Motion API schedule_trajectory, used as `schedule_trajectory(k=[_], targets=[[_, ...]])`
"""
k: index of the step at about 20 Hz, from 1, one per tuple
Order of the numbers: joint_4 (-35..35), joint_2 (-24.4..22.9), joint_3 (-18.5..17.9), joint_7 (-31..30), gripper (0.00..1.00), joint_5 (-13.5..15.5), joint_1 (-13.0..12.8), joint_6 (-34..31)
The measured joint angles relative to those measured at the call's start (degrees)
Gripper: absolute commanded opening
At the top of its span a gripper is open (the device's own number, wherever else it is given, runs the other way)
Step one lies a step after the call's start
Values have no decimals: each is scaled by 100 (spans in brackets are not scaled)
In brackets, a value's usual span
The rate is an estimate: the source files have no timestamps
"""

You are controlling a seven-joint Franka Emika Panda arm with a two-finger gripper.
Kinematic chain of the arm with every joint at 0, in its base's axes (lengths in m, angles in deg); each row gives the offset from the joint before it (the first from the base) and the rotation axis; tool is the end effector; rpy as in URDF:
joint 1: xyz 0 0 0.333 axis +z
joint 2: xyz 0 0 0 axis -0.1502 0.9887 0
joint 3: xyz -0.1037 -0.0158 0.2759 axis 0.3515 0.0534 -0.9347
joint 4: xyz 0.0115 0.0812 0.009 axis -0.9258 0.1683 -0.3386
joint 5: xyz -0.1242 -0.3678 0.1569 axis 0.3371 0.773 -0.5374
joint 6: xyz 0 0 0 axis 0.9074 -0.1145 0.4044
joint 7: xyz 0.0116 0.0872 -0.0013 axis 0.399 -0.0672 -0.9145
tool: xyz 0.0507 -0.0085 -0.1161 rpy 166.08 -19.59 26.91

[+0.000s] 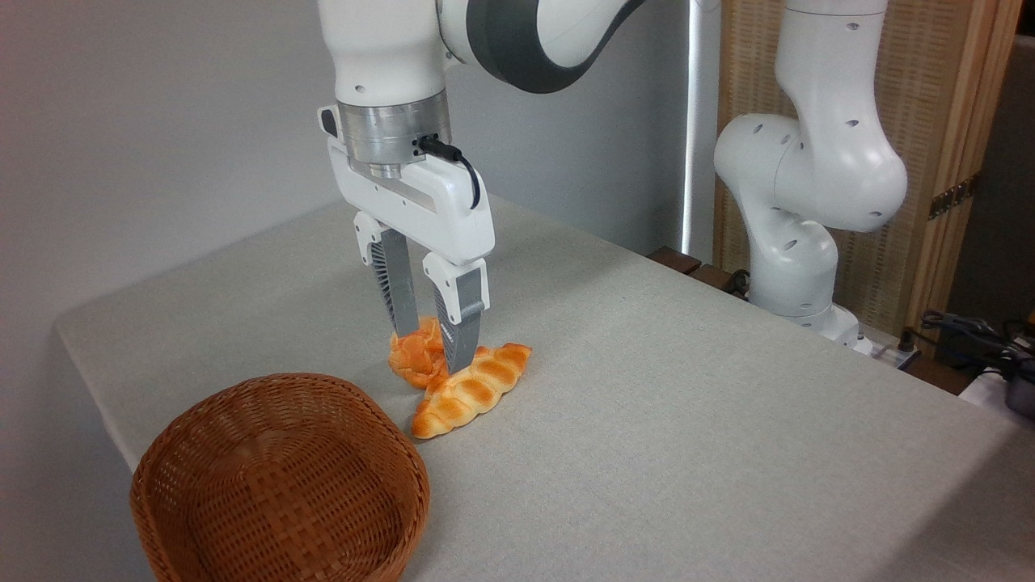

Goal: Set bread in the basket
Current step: 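Lower the open gripper down over the small orange bread roll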

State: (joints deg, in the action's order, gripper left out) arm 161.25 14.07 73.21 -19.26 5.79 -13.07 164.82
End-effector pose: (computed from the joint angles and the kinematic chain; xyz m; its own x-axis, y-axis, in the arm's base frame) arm 0.5584 -0.0547 0.4817 0.7170 -0.6945 0.0602 -0.6939 -0.7193 -0.0336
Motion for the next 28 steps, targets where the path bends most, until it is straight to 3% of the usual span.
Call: schedule_trajectory(k=[8, 21, 28], targets=[[-76, 5, 231, -308, 100, 71, 2, 8], [-285, 181, 181, -314, 100, 106, 47, 2], [-286, 436, 251, -318, 100, 329, 12, 4]])
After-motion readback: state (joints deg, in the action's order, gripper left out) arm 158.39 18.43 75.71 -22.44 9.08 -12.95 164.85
